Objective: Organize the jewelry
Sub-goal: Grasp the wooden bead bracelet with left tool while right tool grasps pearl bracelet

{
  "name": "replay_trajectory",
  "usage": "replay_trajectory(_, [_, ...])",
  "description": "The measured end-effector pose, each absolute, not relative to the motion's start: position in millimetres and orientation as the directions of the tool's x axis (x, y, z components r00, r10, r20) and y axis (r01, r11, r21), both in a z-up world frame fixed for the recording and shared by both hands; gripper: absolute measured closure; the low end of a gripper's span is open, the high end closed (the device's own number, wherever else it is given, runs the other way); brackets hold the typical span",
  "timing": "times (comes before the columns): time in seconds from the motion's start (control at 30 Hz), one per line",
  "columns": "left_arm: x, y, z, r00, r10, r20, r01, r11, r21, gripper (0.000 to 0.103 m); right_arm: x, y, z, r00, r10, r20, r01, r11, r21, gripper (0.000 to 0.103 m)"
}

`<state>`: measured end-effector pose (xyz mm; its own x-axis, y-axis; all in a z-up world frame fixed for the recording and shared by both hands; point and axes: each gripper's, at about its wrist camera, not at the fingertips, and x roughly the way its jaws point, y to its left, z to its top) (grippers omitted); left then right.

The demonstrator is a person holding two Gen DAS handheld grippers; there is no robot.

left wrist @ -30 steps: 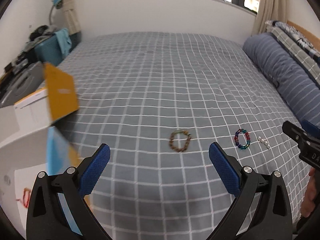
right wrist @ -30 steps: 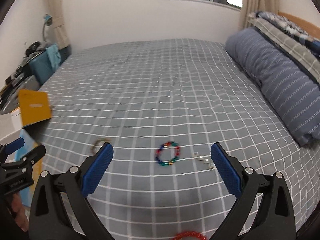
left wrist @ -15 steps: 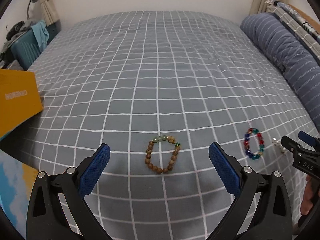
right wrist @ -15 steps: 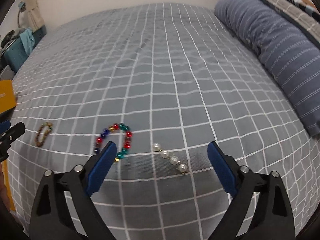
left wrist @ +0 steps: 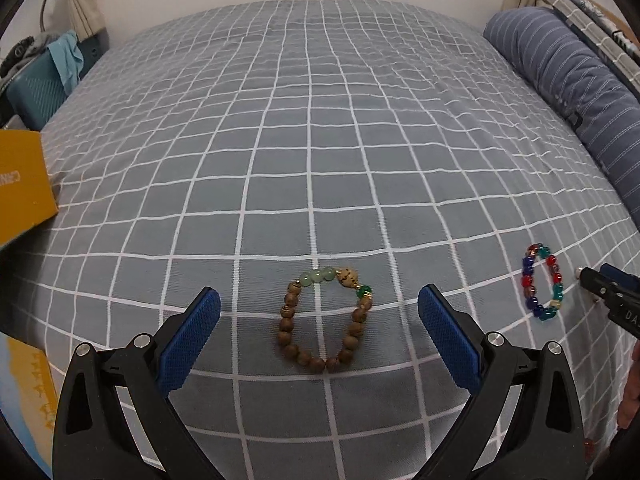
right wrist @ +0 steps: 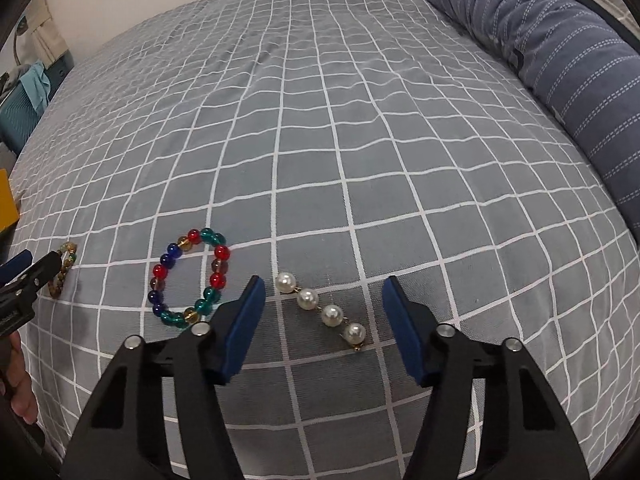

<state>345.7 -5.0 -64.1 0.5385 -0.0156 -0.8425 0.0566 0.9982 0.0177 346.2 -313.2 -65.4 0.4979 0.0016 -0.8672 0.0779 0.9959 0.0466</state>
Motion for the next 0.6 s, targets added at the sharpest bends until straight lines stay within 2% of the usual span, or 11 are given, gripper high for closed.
replay_trajectory(0.23, [352.6,-4.7,-76.8,0.510,-0.015,-0.860,0.066,0.998,0.022,0.007,349.4,-311.1,-71.5,0.479,0.000,-0.878,0.074,0.996,0.040,0.065])
replay_trajectory(0.3, [355.0,-5.2,-79.8,0.499,-0.008,-0.866,0.063,0.998,0.028,0.009,349.5,-311.1,-71.3,0.477,0.001,-0.879,0.074,0.996,0.041,0.074])
replay_trajectory(0.4, [356.8,-6.3,-83.6,0.479,-0.010,-0.878,0.066,0.998,0.024,0.019,350.2,-311.6,-70.8,0.473,-0.001,-0.881,0.077,0.996,0.041,0.083])
replay_trajectory(0.5, [356.6,-8.8,-83.1,0.474,-0.011,-0.881,0.068,0.997,0.024,0.036,351.2,-312.2,-71.0,0.471,0.000,-0.882,0.083,0.996,0.044,0.088])
replay_trajectory(0.57, [355.4,-9.8,-82.0,0.467,-0.024,-0.884,0.079,0.997,0.014,0.056,351.5,-313.8,-71.0,0.471,0.000,-0.882,0.088,0.995,0.048,0.091])
replay_trajectory(0.6, [354.6,-10.3,-81.9,0.464,-0.028,-0.885,0.080,0.997,0.010,0.061,351.6,-314.3,-70.9,0.471,0.002,-0.882,0.090,0.995,0.050,0.091])
